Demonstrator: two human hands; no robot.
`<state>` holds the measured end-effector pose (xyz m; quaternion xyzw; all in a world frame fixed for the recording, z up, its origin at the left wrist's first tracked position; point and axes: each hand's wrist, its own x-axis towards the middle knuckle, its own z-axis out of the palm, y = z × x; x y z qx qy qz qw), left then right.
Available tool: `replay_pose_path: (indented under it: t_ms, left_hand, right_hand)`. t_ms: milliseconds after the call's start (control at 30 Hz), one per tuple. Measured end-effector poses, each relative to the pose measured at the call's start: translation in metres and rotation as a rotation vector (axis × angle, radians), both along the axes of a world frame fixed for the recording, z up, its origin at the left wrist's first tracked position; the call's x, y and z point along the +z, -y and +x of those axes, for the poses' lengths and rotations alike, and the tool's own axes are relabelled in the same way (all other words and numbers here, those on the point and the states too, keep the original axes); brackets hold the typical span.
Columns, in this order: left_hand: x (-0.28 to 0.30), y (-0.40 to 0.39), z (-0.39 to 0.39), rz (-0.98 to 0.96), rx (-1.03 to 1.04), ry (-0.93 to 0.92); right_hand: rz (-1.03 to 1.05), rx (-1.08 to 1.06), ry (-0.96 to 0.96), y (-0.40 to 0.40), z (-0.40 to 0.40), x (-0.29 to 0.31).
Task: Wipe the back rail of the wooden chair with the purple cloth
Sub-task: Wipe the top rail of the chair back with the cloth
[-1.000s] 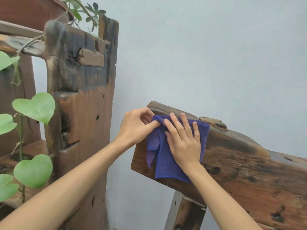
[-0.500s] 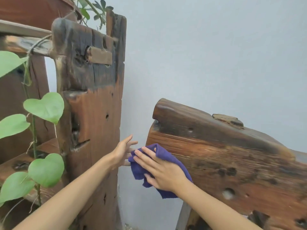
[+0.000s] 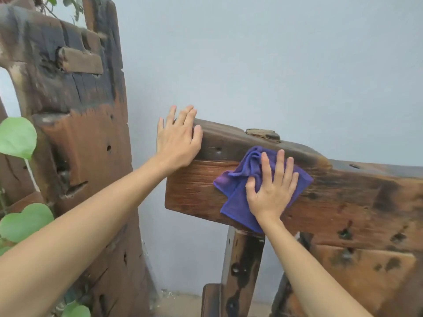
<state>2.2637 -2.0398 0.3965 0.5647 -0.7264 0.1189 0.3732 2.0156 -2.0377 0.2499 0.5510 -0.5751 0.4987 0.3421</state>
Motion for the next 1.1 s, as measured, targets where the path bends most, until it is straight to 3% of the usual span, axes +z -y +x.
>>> replay_pose_path:
  t_ms: [167,267,333,433,567,633,700,767,900,1100]
  left_hand:
    - [0.005,-0.002,-0.039,0.013,0.101,0.218]
    - [0.004,-0.008,-0.053,-0.05,0.138,0.243]
    - [0.011,-0.007,-0.06,-0.091,0.114,0.269]
    - [0.018,0.001,-0.059,-0.125,0.05,0.264]
    - [0.009,0.001,-0.044,-0.249,0.002,0.32]
    - [0.005,0.003,-0.048,-0.267,0.033,0.287]
    - [0.005,0.004,-0.053,-0.249,0.066,0.23]
    - [0.0,0.008,-0.057,-0.261,0.112,0.228]
    - [-0.008,0.011,-0.069,-0.327,0.199,0.219]
    - [-0.011,0.018,-0.086,-0.428,0.25,0.167]
  right_hand:
    - [0.101,-0.016,0.432,-0.018,0.038,-0.052]
    - [0.107,-0.01,0.742,-0.016,0.079,-0.034]
    - [0.145,0.004,0.783,-0.014,0.112,-0.009]
    - [0.165,0.076,0.334,-0.009,0.133,0.008]
    - [0.083,0.247,-0.274,-0.006,0.065,0.029]
    - [0.031,0.22,-0.443,-0.006,0.009,0.037]
    - [-0.01,0.15,-0.462,-0.005,-0.049,0.039]
    - [-0.01,0.05,-0.354,-0.008,-0.098,0.034]
    - [-0.002,-0.08,0.069,-0.017,-0.137,0.001]
    - [-0.074,-0.155,0.787,-0.009,-0.042,-0.012]
